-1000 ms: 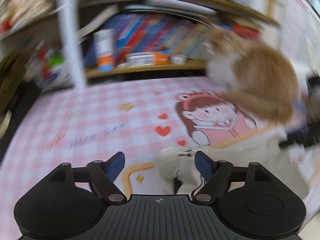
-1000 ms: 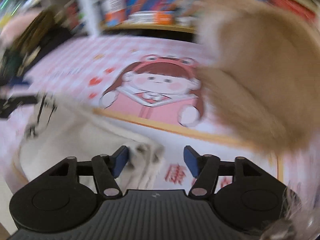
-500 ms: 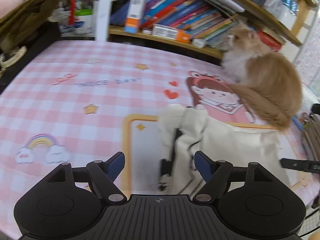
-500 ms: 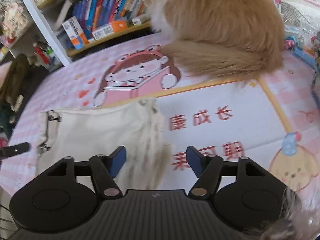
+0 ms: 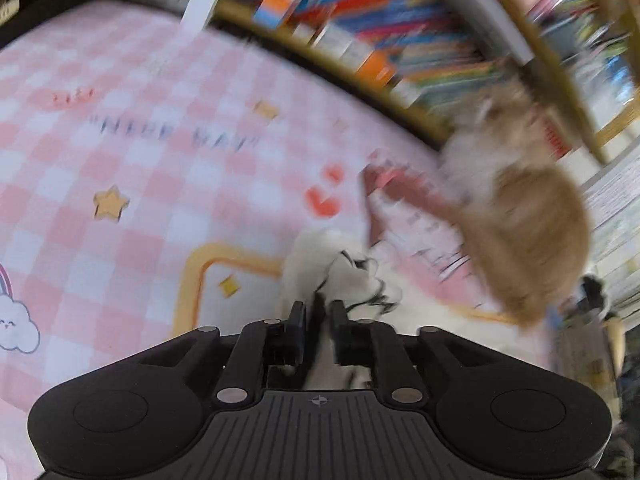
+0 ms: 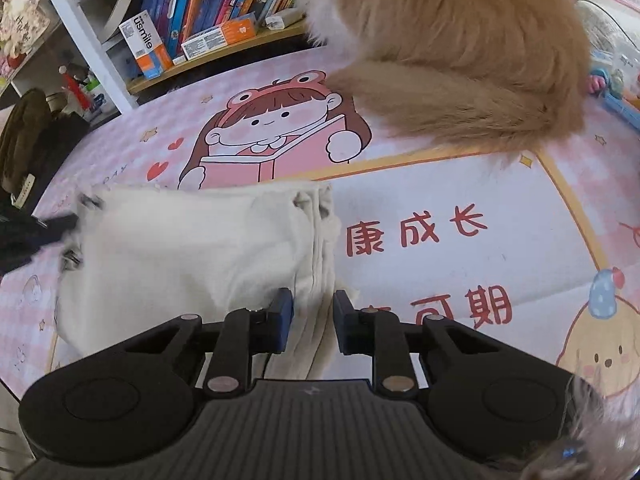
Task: Fold clothes
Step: 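Grasp the folded shirt's edge with the left gripper while the right gripper grasps beside it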
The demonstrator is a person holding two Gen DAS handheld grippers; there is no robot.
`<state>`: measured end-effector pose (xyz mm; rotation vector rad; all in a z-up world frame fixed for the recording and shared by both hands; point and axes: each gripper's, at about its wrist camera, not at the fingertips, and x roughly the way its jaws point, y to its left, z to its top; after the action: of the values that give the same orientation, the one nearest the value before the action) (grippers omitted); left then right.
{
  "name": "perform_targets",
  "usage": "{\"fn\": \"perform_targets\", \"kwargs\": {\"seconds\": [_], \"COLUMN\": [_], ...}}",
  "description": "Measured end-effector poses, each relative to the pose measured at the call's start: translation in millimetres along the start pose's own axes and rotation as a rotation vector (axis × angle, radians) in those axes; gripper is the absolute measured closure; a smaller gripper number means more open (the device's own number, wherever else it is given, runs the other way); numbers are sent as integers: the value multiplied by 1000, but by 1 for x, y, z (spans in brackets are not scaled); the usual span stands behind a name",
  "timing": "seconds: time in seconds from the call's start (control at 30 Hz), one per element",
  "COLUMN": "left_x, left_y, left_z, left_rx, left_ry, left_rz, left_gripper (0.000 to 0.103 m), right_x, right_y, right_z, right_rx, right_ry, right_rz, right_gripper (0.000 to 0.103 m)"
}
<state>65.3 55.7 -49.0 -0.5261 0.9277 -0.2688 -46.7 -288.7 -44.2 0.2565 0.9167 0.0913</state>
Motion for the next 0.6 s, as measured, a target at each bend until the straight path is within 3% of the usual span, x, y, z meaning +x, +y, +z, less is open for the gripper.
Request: {"fn": "perform_targets", "kwargs": {"seconds": [0.1,0.17,0.3,0.37,0.43,0.5,0.53,0.6], "left_x": [-12,-20,-11,-6,-14,-22,-26,-14], "left_y": [8,9,-6,-15,-18,-13,-10,-5], "left_z": [0,0,2,2,5,10,13,18], "left_rx": [-65,-67,48,104,88,-5,-55,-87], "left_ry": [-64,-98,-46,-30,-57,-95,-113,-90], "left_rz": [-55,-88,-68,-67,-139,-232,-278,-210], "left_gripper": [82,74,72,82,97,97,96,96], "right_x": [0,0,-7,-7,-3,3,6,10], "right_y": [-2,-4,-9,-8,-5,-2,-2,-2], "right_z": [1,1,5,9,13,15,16,16], "right_rx": [2,20,98,105,94,76,69,73], "right_ry": [3,3,-28,-36,-29,-10,1,2], "right_rz": [-2,-2,34,50,46,29,19,20], "right_gripper": [80,75,71,71,73,89,90,90]}}
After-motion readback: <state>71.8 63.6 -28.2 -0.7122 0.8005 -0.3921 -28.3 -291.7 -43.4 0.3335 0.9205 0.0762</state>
